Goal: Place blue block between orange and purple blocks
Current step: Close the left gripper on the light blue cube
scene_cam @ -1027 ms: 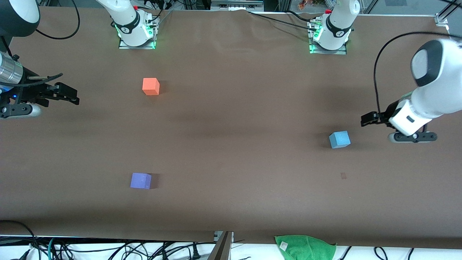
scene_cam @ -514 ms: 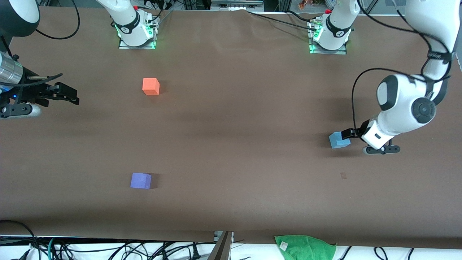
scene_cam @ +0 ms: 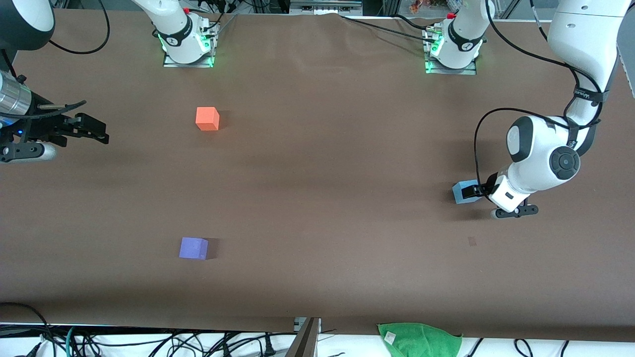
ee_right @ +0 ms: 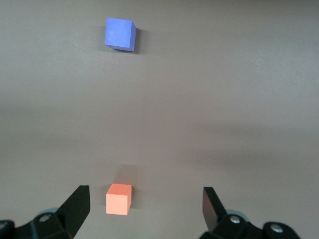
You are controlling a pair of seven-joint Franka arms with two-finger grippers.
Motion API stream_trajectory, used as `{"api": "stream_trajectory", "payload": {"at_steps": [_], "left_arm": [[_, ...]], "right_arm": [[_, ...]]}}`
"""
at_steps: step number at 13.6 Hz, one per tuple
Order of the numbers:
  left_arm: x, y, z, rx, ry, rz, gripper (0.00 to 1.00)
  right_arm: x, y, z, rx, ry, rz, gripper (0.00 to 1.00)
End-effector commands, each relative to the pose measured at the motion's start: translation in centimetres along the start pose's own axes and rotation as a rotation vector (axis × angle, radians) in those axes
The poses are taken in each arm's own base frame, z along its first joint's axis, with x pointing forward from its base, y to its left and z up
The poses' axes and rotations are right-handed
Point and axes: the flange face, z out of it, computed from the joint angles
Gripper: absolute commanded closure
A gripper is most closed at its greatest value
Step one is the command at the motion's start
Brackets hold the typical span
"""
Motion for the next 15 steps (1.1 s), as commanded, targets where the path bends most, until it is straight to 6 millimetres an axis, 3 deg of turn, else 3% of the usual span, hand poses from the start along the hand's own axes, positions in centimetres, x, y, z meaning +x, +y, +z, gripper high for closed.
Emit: {"api": "stream_trajectory", "payload": {"at_steps": [1,8,12,14,15], "left_arm": [[0.2,0.7,0.2,0.016,0.011,0.014,0.00],[0.1,0.4,2.8,0.012,-0.017,0.053,0.00],[0.1,0.0,3.1,0.010,-0.025,0.088,0.70],[0.2,-0.1,3.3,0.009,-0.029,0.112,0.96],[0.2,-0.1,3.2,0.009,-0.029,0.112,1.00]], "right_arm": [[0.1,0.4,-0.6,0.016,0.003,-0.005,0.00],[0.1,0.4,-0.6,0.016,0.004,-0.007,0.00],[0.2,0.5,-0.5,0.016,0.006,-0.007,0.00],[0.2,0.5,-0.5,0.014,0.007,-0.010,0.00],[0.2,0.3,-0.5,0.014,0.009,-0.016,0.00]]}}
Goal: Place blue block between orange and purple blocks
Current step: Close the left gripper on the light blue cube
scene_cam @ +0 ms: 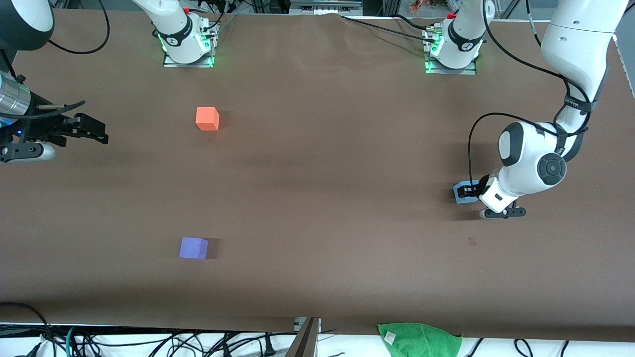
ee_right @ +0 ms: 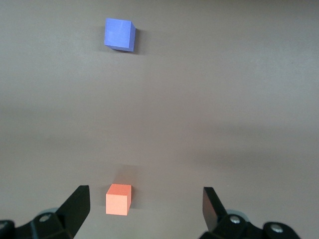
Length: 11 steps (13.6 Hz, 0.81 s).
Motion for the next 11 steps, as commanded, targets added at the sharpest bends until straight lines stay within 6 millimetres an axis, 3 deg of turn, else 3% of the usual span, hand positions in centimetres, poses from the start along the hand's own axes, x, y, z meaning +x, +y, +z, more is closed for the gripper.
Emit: {"api": "stream_trajectory", "payload": {"at_steps": [1,3,5,8,11], "left_arm": [[0.4,-0.4,0.0,0.015,0.002,0.040,1.00],[0.6,-0.2,-1.9,0.019,0.014,0.039,1.00],[0.6,1.9,-5.7,0.029,-0.008,0.059,1.00],[1.1,6.4,-10.2,0.020,-0.075,0.118,1.00],[1.1,13.1,-13.2,0.010,-0.043,0.184,1.00]], "right_arm": [[0.2,0.0,-0.5,0.014,0.009,-0.020,0.00],[0.2,0.0,-0.5,0.014,0.008,-0.018,0.00],[0.2,0.0,-0.5,0.014,0.008,-0.017,0.00],[0.2,-0.3,-0.5,0.016,0.009,-0.021,0.00],[1.0,-1.5,1.1,0.016,-0.016,-0.033,0.00]]}}
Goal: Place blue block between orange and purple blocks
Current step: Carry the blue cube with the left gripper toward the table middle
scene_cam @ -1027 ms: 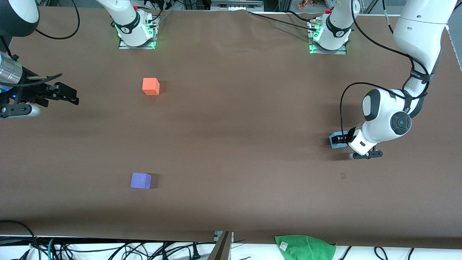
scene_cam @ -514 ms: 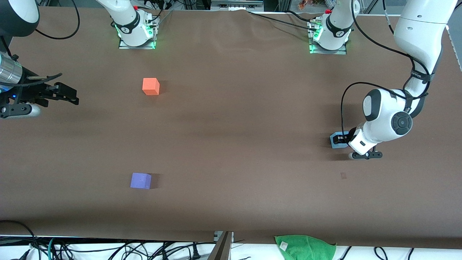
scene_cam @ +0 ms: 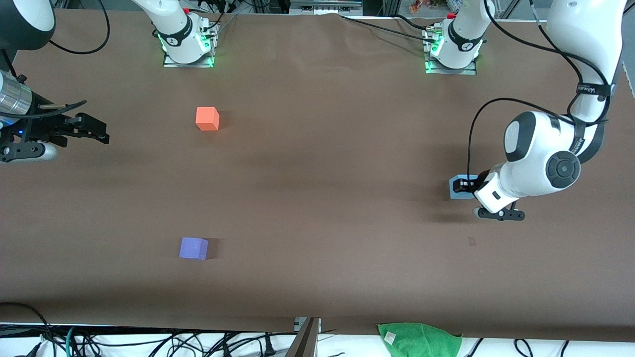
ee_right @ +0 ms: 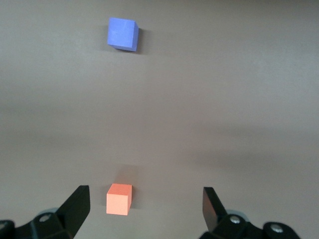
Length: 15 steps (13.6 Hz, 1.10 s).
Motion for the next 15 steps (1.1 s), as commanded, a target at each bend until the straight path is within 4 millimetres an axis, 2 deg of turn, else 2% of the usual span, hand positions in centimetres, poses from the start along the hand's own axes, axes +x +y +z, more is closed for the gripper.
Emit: {"api": "stream_trajectory", "payload": {"at_steps": [1,3,4,7,9,10,12,15], "left_arm": [[0.4,6.2,-1.2,0.029,0.012,0.039,1.00],[0.1,12.5,-2.4,0.029,0.045,0.041,1.00],[-0.4,16.5,-2.3,0.026,0.047,0.021,1.00],[-2.4,25.9,-0.7,0.012,0.045,-0.119,1.00],[-3.3,30.4,0.4,0.000,0.044,-0.166,1.00],[-3.9,33.4,0.7,-0.013,0.052,-0.180,1.00],[-3.8,37.8,2.3,-0.041,0.055,-0.244,1.00],[-5.0,42.7,3.8,-0.059,0.059,-0.315,1.00]], "right_arm": [[0.9,-0.5,0.8,0.016,-0.010,-0.011,0.00],[0.9,-0.3,0.8,0.014,-0.010,-0.008,0.00],[0.9,-0.4,0.9,0.008,-0.012,-0.015,0.00],[1.3,-0.1,2.1,0.008,-0.037,-0.015,0.00],[1.6,0.1,2.5,0.005,-0.040,-0.013,0.00],[1.6,0.1,2.6,0.004,-0.043,-0.013,0.00],[1.6,0.4,2.8,0.001,-0.046,-0.010,0.00],[1.8,0.4,3.0,0.003,-0.046,-0.007,0.00]]}}
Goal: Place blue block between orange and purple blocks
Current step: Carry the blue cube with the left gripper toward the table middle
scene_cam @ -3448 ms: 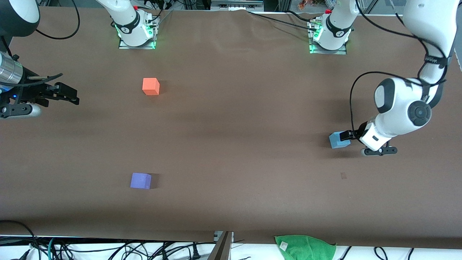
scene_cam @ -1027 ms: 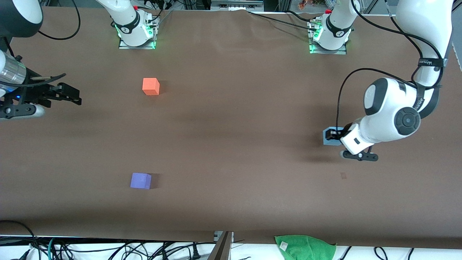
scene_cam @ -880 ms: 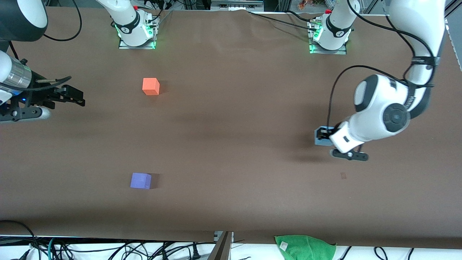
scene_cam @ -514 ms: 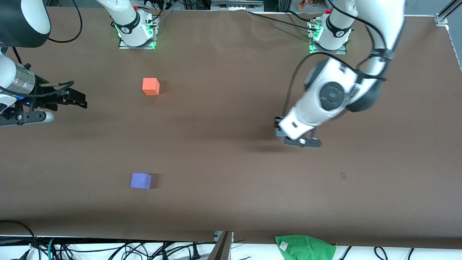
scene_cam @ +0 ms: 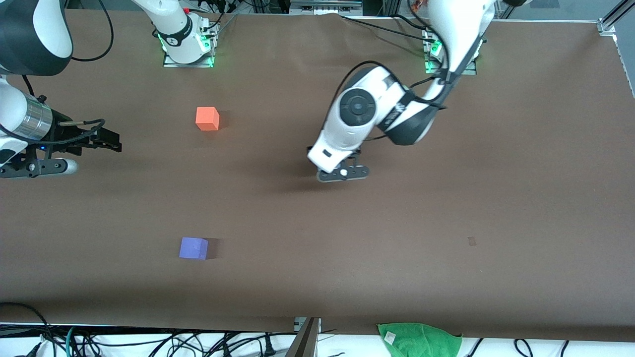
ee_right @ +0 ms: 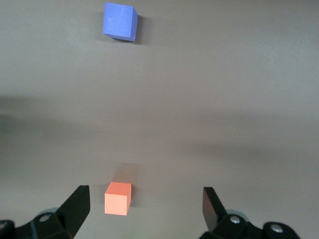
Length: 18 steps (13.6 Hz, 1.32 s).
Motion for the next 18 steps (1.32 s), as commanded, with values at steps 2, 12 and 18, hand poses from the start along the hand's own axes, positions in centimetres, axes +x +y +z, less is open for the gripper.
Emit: {"api": "stream_trajectory", "payload": {"at_steps": [2,12,18], "left_arm": [[-2.2,5.3,2.2,-0.012,0.026,-0.110,1.00],[-11.3,14.6,12.5,-0.101,0.182,-0.230,1.00],[-11.5,14.1,15.1,-0.060,0.212,-0.223,0.87]], "right_arm": [[0.2,0.2,-0.3,0.001,0.008,0.001,0.00],[0.8,-0.5,0.3,-0.018,0.012,-0.013,0.00],[1.0,-0.6,0.3,-0.015,0.019,-0.013,0.00]]}}
